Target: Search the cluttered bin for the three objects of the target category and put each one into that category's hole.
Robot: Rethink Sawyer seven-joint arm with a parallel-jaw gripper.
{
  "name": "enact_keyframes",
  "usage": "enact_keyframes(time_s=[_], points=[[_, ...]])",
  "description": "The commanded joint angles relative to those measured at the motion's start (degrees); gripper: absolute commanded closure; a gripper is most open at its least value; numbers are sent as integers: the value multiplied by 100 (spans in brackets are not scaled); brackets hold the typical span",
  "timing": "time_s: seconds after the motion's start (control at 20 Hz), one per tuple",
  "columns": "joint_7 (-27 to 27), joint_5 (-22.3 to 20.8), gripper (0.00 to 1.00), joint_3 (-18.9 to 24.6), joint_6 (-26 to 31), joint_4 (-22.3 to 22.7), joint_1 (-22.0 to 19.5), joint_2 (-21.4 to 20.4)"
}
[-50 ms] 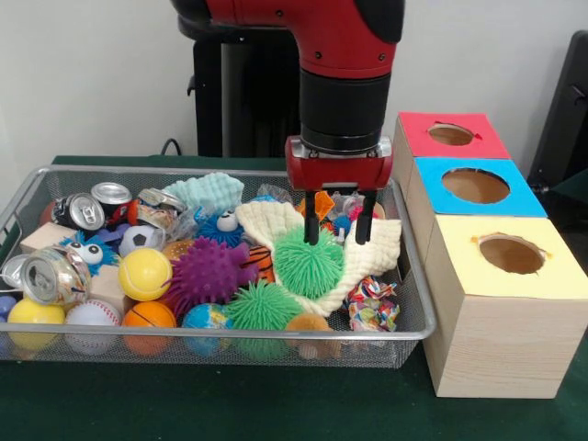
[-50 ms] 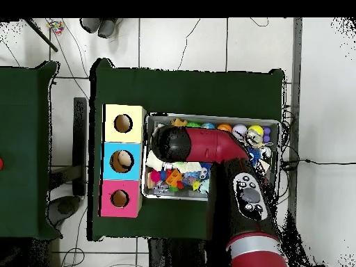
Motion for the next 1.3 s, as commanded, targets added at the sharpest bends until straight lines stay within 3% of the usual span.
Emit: enact_keyframes(time_s=[0.05,0.4,0.85,1.3], points=[[496,-24,0,-100,1077,-580,179,35],[413,129,0,92,1453,-1002,121,234],[77,300,0,455,1503,-1156,-199,442],[125,68,0,121,2061,-1445,-117,305]])
